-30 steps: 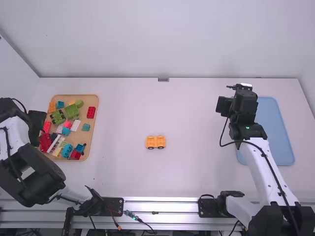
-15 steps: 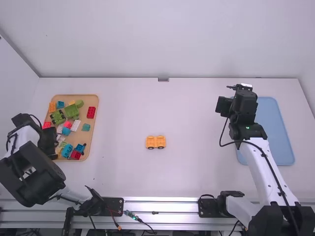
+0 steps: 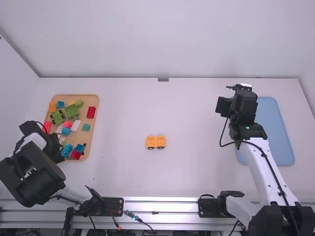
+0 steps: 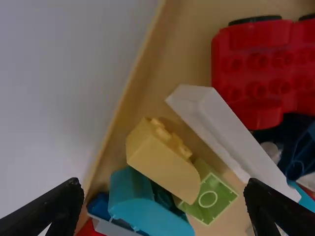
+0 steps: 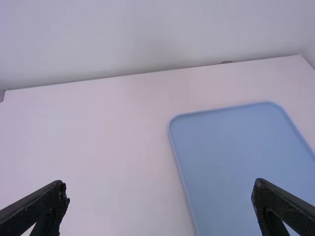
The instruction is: Assemble lego blocks to make yellow taxi
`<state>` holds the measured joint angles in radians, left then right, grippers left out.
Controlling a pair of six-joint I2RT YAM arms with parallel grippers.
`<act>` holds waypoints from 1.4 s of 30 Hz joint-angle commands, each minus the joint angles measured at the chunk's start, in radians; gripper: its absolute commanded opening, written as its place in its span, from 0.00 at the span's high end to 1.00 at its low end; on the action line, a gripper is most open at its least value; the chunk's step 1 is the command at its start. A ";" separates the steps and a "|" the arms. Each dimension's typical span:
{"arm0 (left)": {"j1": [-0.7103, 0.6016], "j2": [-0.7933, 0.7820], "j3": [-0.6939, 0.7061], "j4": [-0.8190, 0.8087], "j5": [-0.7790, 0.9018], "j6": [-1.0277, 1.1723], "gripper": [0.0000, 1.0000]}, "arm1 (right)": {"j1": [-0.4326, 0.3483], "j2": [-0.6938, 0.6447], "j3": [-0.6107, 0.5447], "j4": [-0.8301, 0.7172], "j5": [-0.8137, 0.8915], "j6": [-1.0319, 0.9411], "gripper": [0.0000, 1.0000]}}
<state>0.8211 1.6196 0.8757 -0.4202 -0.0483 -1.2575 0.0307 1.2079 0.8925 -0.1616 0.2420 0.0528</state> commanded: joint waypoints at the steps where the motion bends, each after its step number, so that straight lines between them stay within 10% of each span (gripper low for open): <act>1: 0.010 0.011 -0.011 0.008 -0.044 -0.032 0.11 | 0.004 0.002 0.024 -0.003 -0.003 -0.001 0.01; 21: 0.010 0.162 0.156 -0.064 0.033 0.013 0.12 | 0.002 0.002 0.024 -0.003 -0.010 0.003 0.01; 35: 0.008 0.162 0.144 -0.068 -0.021 0.011 0.49 | 0.002 0.002 0.024 -0.004 -0.010 0.002 0.01; 42: 0.003 0.162 0.144 -0.076 -0.020 0.018 0.33 | 0.002 0.002 0.023 -0.004 -0.010 0.002 0.01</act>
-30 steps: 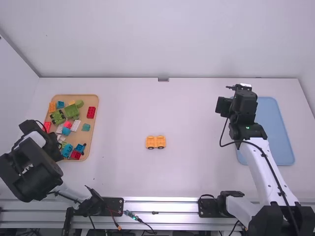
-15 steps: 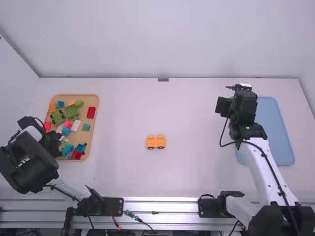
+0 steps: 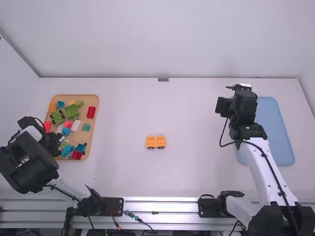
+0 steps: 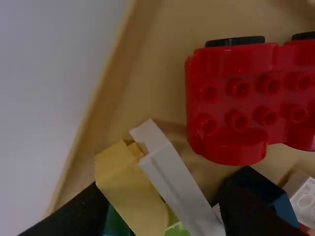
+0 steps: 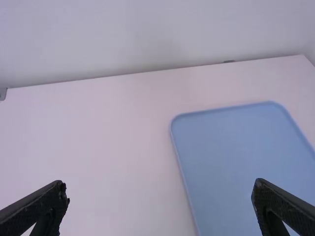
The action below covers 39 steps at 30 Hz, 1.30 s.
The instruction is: Assemble lego blocks to make yellow taxi
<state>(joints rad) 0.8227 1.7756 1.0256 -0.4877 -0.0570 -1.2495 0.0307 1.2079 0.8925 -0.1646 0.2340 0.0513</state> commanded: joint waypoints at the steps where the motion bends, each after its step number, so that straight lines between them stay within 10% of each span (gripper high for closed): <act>1: 0.002 0.006 -0.006 -0.011 -0.011 0.011 0.28 | 0.002 0.002 0.023 -0.001 -0.002 0.004 0.01; 20: 0.002 0.002 0.262 -0.328 0.010 0.029 0.33 | 0.002 0.002 0.023 -0.006 -0.002 0.000 0.01; 39: 0.002 0.002 0.103 -0.271 0.046 -0.061 0.59 | 0.002 0.002 0.023 -0.008 -0.001 0.000 0.01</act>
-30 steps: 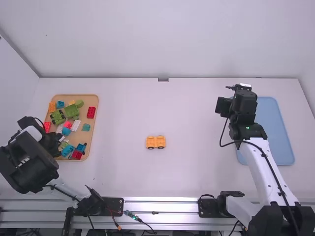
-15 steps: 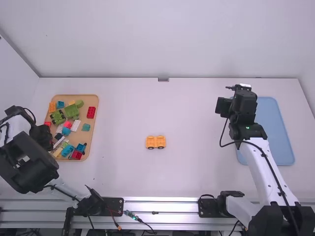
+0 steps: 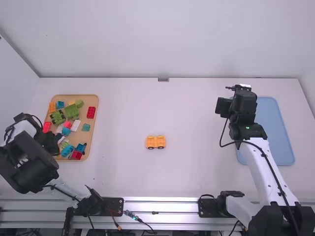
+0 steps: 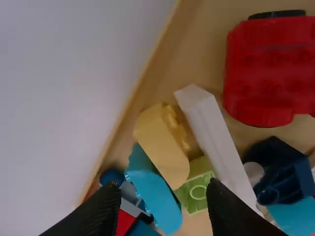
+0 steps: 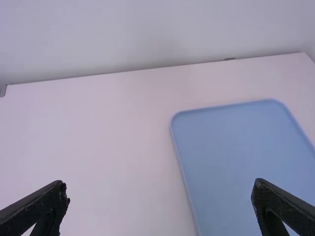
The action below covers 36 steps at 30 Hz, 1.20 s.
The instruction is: Assemble lego blocks to make yellow taxi
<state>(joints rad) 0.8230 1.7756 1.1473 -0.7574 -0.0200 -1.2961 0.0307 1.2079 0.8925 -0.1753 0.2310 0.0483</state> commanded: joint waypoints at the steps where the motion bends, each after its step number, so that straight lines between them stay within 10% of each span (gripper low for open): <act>1: 0.002 0.002 -0.036 0.026 0.008 -0.015 0.62 | 0.002 0.002 0.023 0.002 0.002 -0.002 0.02; 36: 0.008 0.002 -0.213 0.315 -0.074 -0.107 0.48 | 0.002 0.002 0.010 0.013 0.002 -0.004 0.01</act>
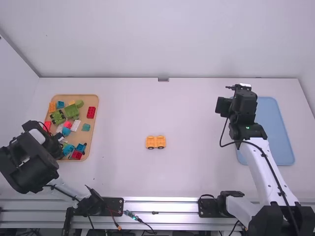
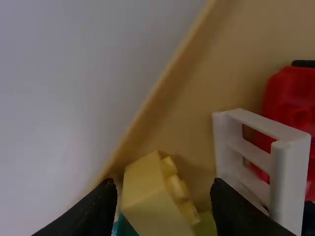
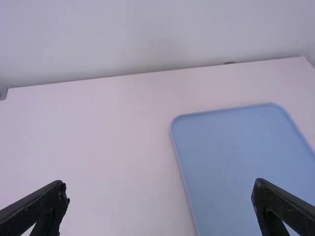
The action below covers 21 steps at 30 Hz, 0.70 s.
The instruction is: Assemble lego blocks to make yellow taxi
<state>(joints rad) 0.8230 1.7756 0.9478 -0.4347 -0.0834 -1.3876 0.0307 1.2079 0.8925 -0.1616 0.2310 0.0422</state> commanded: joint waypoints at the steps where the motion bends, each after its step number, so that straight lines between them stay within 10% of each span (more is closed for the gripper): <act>1: 0.008 0.002 -0.018 0.000 -0.012 -0.016 0.48 | 0.002 0.002 0.010 0.000 0.002 0.002 0.01; 21: 0.009 0.002 -0.030 0.011 -0.012 -0.016 0.75 | 0.002 0.002 0.010 -0.003 0.002 0.002 0.01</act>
<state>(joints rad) 0.8230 1.7756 0.9329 -0.4141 -0.0834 -1.3964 0.0307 1.2079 0.8925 -0.1627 0.2310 0.0429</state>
